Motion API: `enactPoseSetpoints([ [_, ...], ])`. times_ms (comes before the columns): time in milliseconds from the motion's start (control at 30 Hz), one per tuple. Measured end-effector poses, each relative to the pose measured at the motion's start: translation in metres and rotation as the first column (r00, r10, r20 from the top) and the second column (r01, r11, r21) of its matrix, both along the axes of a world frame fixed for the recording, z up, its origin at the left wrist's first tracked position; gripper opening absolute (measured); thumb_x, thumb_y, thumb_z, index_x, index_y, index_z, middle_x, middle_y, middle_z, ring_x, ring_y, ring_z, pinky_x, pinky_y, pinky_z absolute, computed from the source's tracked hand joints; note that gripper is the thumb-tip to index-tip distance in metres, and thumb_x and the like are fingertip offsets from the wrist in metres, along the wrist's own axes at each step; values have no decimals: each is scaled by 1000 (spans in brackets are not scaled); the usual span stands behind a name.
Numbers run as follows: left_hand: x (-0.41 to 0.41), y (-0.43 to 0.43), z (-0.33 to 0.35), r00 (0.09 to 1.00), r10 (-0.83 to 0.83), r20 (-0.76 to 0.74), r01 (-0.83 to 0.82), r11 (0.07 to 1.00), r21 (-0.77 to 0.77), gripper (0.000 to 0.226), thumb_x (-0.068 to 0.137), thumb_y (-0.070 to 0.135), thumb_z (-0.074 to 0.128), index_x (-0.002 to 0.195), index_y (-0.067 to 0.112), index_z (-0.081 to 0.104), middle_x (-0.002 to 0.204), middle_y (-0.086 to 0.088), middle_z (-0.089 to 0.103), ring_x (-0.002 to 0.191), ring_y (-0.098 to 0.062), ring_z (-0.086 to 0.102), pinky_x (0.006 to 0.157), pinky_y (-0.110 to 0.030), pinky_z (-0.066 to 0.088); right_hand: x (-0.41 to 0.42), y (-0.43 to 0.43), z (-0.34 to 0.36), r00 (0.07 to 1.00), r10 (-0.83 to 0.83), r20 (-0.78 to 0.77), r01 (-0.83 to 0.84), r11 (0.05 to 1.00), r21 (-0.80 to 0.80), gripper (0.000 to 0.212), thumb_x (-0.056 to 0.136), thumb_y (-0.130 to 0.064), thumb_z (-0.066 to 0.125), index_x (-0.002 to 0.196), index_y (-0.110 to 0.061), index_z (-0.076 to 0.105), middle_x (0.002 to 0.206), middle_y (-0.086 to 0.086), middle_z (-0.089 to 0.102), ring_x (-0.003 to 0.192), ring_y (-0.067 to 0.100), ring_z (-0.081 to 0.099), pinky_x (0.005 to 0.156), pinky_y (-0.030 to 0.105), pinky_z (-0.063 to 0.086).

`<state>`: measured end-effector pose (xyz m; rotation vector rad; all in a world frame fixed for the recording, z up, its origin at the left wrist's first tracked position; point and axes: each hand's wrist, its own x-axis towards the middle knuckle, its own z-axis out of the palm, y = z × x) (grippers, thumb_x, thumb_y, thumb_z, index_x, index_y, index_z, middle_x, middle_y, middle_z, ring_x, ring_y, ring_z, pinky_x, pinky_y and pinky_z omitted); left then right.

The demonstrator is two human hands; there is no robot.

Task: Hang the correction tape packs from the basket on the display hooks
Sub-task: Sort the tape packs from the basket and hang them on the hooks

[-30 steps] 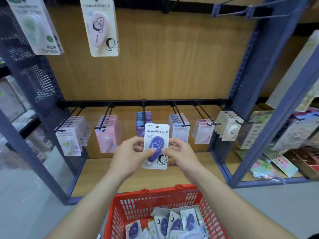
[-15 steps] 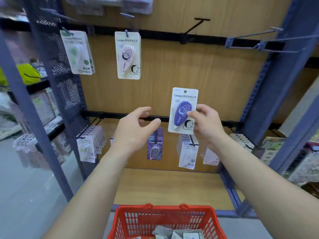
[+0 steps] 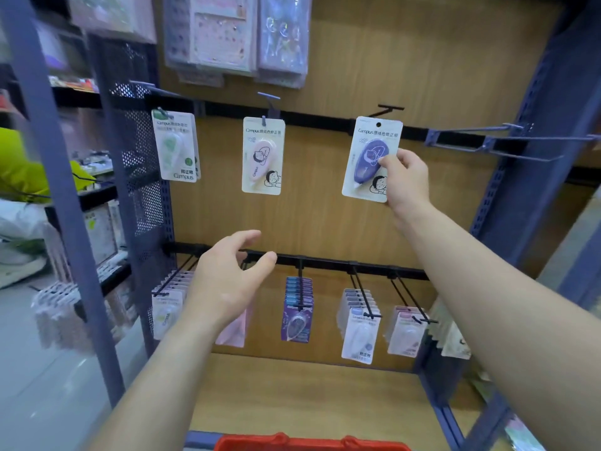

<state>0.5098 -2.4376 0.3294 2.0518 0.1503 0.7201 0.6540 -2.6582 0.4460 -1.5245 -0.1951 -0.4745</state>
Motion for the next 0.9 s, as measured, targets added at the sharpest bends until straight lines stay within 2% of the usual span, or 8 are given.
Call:
enactPoseSetpoints([
  [200,3,0,-3,1000,5,-8,-5,1000,-5,41,91,40,70,131,36,62,130,16,64,110,-5,60,87,-26,42,2,1,-5,999,-35,-17,35,999,4,22,94,-16,53,108,-13,68,105,4,75,78,17,64,71,33,53],
  [367,5,-4,-5,1000,-9,-22,10,1000,28,43,92,40,69,134,34,61,133,15,62,112,-5,59,90,-26,41,5,2,-8,998,-51,-34,48,994,-99,14,101,-24,54,108,-29,65,101,-9,72,88,16,71,66,32,60],
  [433,6,-5,-6,1000,-10,-26,11,999,47,45,92,40,69,136,32,61,133,14,63,113,-5,59,91,-26,41,11,3,-16,986,-138,-97,115,970,-214,9,99,-29,57,107,-27,61,94,-12,66,89,17,68,80,39,61],
  [500,6,-4,-12,999,-12,-50,15,997,70,46,92,40,69,136,31,61,133,13,62,113,-5,58,93,-26,42,13,5,-36,958,-222,-183,145,922,-360,25,97,-33,60,118,-19,63,102,-5,67,94,23,66,93,44,57],
  [567,7,1,-26,994,-9,-108,22,992,121,47,92,41,68,137,31,60,133,12,62,111,-5,58,94,-29,45,5,10,-69,943,-272,-192,123,820,-559,54,98,-39,61,143,-13,51,132,6,62,119,30,61,100,41,51],
  [633,6,11,-46,981,2,-194,35,982,184,50,91,41,68,139,29,58,135,8,62,115,-11,59,100,-35,48,-8,18,-112,964,-215,-155,36,686,-727,65,98,-47,58,152,-15,41,146,8,53,130,30,55,104,44,49],
  [767,-5,42,-99,903,50,-427,85,953,290,63,89,44,69,146,23,51,139,-2,60,123,-22,58,102,-37,49,-36,51,-191,965,-4,-264,-236,430,-871,55,95,-51,60,140,-20,55,138,2,59,120,26,60,96,42,53],
  [900,-29,90,-175,766,128,-630,114,937,330,66,87,49,70,143,20,52,136,-5,62,120,-24,60,96,-35,50,-62,96,-261,888,201,-414,-449,176,-876,49,95,-49,62,132,-17,62,131,6,63,122,27,60,97,35,49],
])
